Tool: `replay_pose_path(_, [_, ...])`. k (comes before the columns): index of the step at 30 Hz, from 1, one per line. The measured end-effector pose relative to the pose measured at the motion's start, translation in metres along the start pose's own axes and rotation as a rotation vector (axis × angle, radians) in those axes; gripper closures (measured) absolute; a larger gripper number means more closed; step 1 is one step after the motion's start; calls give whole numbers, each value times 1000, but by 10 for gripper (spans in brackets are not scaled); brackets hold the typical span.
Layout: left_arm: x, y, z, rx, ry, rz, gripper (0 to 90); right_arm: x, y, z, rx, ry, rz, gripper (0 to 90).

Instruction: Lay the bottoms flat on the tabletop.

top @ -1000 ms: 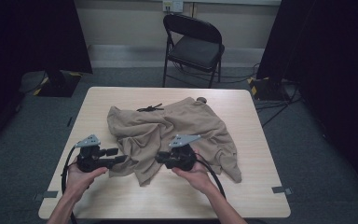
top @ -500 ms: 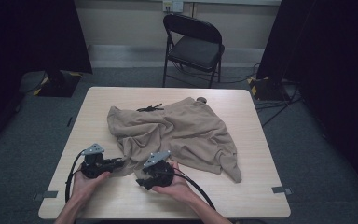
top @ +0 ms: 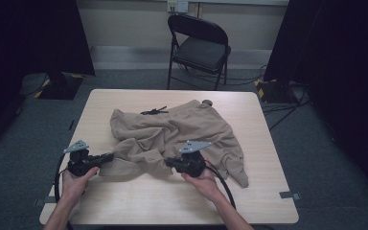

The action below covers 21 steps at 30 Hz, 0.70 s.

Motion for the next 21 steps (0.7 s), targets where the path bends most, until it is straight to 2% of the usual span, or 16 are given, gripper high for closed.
replay_pose_path(1, [0, 0, 0, 0, 0, 0, 868, 0, 0, 0, 0, 0, 0, 887])
replay_pose_path(2, [5, 1, 1, 14, -3, -14, 869, -13, -8, 4, 5, 16, 41, 888])
replay_pose_path(3, [5, 1, 1, 14, -3, -14, 869, -13, -8, 4, 5, 16, 41, 888])
replay_pose_path(5, [9, 3, 3, 30, -17, -7, 870, -26, -10, 13, 25, 57, 68, 888])
replay_pose_path(6, [9, 4, 4, 36, -14, -4, 870, -34, -6, 26, 85, 64, 85, 887])
replay_pose_path(8, [8, 6, 5, 54, -4, -8, 869, -35, -2, 32, 106, 73, 75, 886])
replay_pose_path(10, [5, 6, 5, 59, 4, 10, 852, -34, 6, 45, 168, 69, 65, 857])
replay_pose_path(11, [2, 5, 5, 50, 8, 33, 825, -33, 7, 46, 175, 60, 65, 818])
replay_pose_path(12, [-1, 4, 3, 35, 8, 48, 768, -31, 7, 46, 169, 62, 59, 720])
replay_pose_path(13, [-2, 3, 1, 21, 5, 50, 667, -29, 5, 41, 150, 60, 64, 612])
replay_pose_path(14, [-4, 1, -3, 4, -3, 52, 589, -26, 1, 30, 122, 53, 70, 509])
replay_pose_path(15, [-4, 1, -3, 4, -3, 52, 562, -26, 1, 30, 122, 53, 70, 509])
replay_pose_path(16, [-9, 1, -8, -11, 16, 54, 524, -20, -2, 16, 71, 41, 56, 467])
replay_pose_path(17, [-9, 1, -8, -11, 16, 54, 506, -20, -2, 16, 71, 41, 56, 467])
replay_pose_path(18, [-12, 4, -11, -20, 20, 50, 485, -13, 0, 5, 45, 19, 43, 451])
replay_pose_path(21, [-14, 12, -10, 7, 31, 43, 481, -6, 8, -3, 42, 6, 14, 448])
Point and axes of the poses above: each handheld gripper's, and its own axes: y roughly forward along the jaws, z roughly out of its underside, x roughly to its left, the point moved 4 cm from there along y, roughly forward along the jaws, and after that the axes turned 7 degrees about -y, right-handed, at the moved point
